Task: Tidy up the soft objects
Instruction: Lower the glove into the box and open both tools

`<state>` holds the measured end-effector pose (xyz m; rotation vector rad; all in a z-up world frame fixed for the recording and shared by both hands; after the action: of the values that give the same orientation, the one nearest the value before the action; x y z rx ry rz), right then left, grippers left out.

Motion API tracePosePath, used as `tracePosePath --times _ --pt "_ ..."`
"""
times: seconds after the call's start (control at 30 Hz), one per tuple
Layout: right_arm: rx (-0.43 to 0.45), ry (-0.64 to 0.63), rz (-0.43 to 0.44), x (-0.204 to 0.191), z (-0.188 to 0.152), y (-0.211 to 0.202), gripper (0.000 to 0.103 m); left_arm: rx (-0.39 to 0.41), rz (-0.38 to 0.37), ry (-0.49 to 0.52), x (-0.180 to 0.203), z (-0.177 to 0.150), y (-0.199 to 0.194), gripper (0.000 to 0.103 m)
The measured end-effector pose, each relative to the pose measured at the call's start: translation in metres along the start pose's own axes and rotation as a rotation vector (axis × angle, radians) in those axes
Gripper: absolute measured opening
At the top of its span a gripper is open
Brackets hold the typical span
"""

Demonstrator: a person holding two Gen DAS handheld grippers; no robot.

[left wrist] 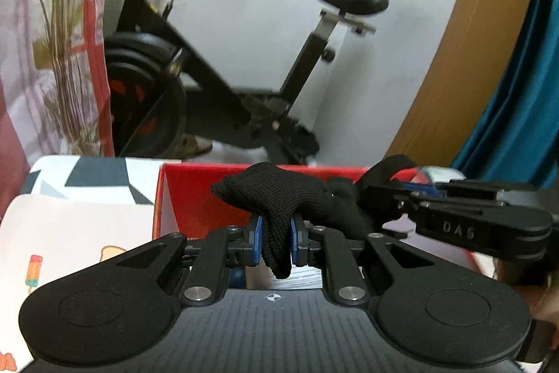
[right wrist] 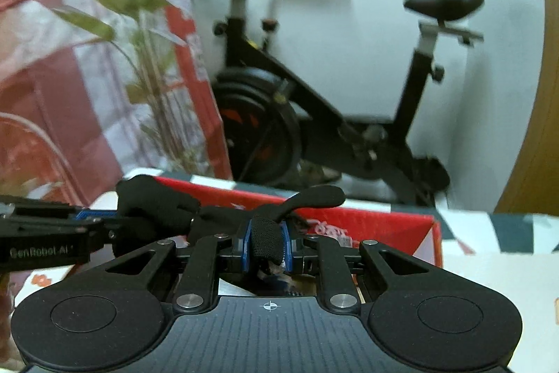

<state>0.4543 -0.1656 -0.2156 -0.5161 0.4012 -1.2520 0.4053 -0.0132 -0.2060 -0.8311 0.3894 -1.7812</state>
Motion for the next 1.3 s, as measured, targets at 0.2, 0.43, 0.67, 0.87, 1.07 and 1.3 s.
tracePosePath --times 0.2,0.43,0.67,0.87,1.07,1.3 --pt "-0.102 0.098 -0.006 0.02 -0.011 0.036 0.016 -0.046 0.032 0.003 -0.014 0.002 0.028 0.028" --pt "-0.172 0.208 -0.022 0.041 -0.02 0.061 0.016 -0.037 0.032 -0.032 -0.019 0.007 0.029 0.044" --pt "-0.282 0.256 -0.001 0.037 -0.032 0.088 0.016 -0.044 0.027 -0.046 -0.02 0.009 0.028 0.044" --pt "-0.33 0.28 -0.019 0.041 -0.035 0.09 0.022 -0.025 0.041 -0.039 -0.021 0.013 0.018 0.05" --pt "-0.316 0.24 -0.045 0.041 -0.022 0.057 0.031 -0.011 0.07 -0.016 -0.014 0.011 0.005 0.057" --pt "-0.314 0.205 -0.067 0.034 -0.023 0.008 0.049 -0.004 0.108 0.015 -0.006 -0.004 -0.016 0.063"
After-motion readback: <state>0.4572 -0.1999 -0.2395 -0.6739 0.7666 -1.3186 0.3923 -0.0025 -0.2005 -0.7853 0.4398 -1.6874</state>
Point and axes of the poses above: each gripper's, at about its wrist camera, not at the fingertips, and y roughly the way its jaws point, x to its right, z to its top, the point moved 5 cm from there along y, roughly the way its jaws point, and after that the axes turned 12 degrees about -y, right-handed, at the moved point
